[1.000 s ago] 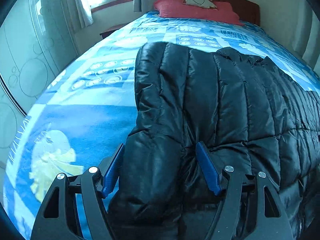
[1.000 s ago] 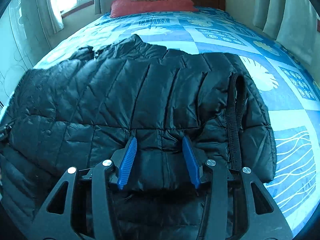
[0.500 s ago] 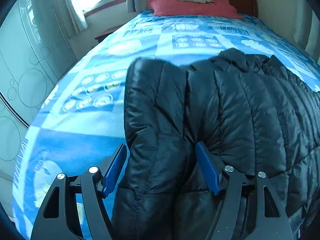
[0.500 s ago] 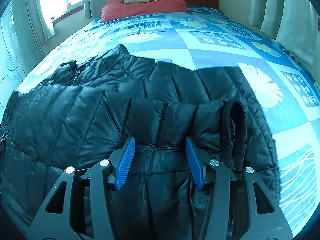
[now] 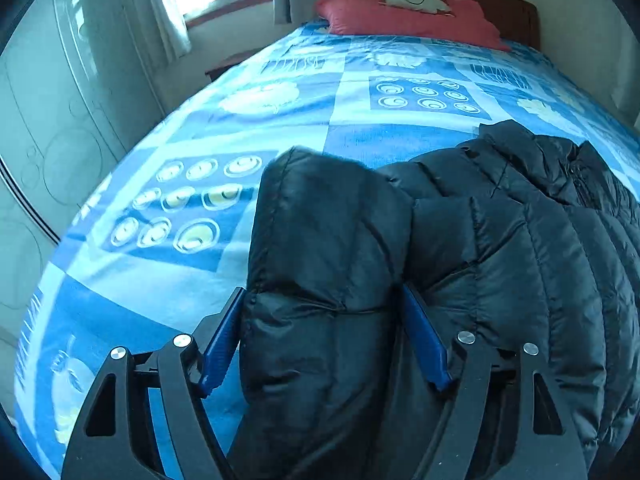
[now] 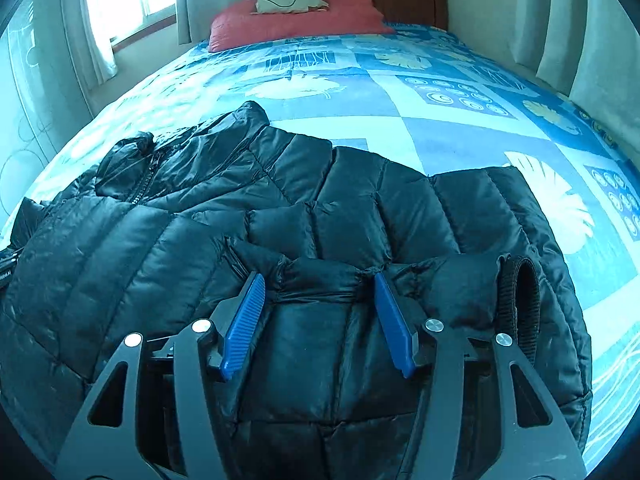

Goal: Fold large clothes

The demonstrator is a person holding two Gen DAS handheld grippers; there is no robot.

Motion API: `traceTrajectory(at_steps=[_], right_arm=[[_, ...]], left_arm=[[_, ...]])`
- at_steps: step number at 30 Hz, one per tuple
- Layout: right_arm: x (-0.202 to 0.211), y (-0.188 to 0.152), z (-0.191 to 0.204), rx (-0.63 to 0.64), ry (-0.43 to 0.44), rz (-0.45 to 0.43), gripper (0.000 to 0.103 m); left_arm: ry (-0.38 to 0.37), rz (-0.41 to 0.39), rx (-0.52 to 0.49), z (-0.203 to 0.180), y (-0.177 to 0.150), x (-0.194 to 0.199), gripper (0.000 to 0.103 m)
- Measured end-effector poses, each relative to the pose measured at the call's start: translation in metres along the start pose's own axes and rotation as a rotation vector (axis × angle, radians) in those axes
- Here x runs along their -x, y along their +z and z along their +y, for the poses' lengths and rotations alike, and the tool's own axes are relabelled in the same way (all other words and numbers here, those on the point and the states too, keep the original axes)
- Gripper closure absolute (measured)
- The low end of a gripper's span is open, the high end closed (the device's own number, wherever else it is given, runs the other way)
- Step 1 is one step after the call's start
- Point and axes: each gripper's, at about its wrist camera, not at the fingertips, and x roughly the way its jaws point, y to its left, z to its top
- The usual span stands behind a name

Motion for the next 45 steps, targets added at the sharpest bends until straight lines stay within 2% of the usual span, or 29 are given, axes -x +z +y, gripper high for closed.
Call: traceTrajectory(at_steps=[3, 6, 7, 8, 11, 15, 18, 24, 26, 30, 37, 40, 43, 45], right_arm=[[0.013, 0.001, -0.006, -0.017, 0.038, 0.000, 0.047], [0.052, -0.014, -0.018, -0.044, 0.093, 0.003, 0.046], [0.066, -0.021, -0.022, -0.040, 0.093, -0.008, 0.041], [0.082, -0.031, -0.028, -0.032, 0.086, -0.018, 0.037], [0.127, -0.069, -0.050, -0.025, 0.055, -0.019, 0.036], [0.180, -0.131, -0.085, -0.089, 0.052, 0.013, 0.036], [0.211, -0.177, -0.103, -0.150, 0.052, 0.038, 0.036], [0.258, -0.263, -0.116, -0.278, 0.101, 0.095, 0.036], [0.267, -0.280, -0.114, -0.299, 0.127, 0.111, 0.036], [0.285, -0.314, -0.106, -0.307, 0.168, 0.142, 0.036], [0.309, -0.343, -0.097, -0.312, 0.202, 0.121, 0.036], [0.316, -0.350, -0.091, -0.316, 0.238, 0.118, 0.036], [0.321, -0.355, -0.083, -0.276, 0.221, 0.110, 0.044], [0.321, -0.357, -0.086, -0.293, 0.234, 0.110, 0.048]], left_arm=[[-0.065, 0.022, 0.057, 0.014, 0.002, 0.010, 0.028], [-0.119, 0.027, 0.121, 0.037, -0.015, 0.038, 0.028], [-0.123, 0.019, 0.124, 0.040, -0.021, 0.047, 0.028], [-0.131, -0.004, 0.127, 0.050, -0.037, 0.066, 0.028], [-0.163, -0.028, 0.137, 0.068, -0.077, 0.101, 0.028], [-0.233, 0.004, 0.179, 0.094, -0.149, 0.146, 0.028], [-0.277, 0.032, 0.206, 0.105, -0.192, 0.174, 0.028], [-0.423, 0.122, 0.291, 0.113, -0.279, 0.224, 0.028], [-0.438, 0.119, 0.299, 0.111, -0.297, 0.237, 0.028], [-0.462, 0.122, 0.266, 0.101, -0.320, 0.258, 0.027], [-0.518, 0.115, 0.335, 0.098, -0.344, 0.271, 0.027], [-0.527, 0.116, 0.335, 0.096, -0.350, 0.272, 0.027], [-0.555, 0.118, 0.342, 0.093, -0.353, 0.274, 0.027], [-0.563, 0.112, 0.359, 0.094, -0.355, 0.274, 0.027]])
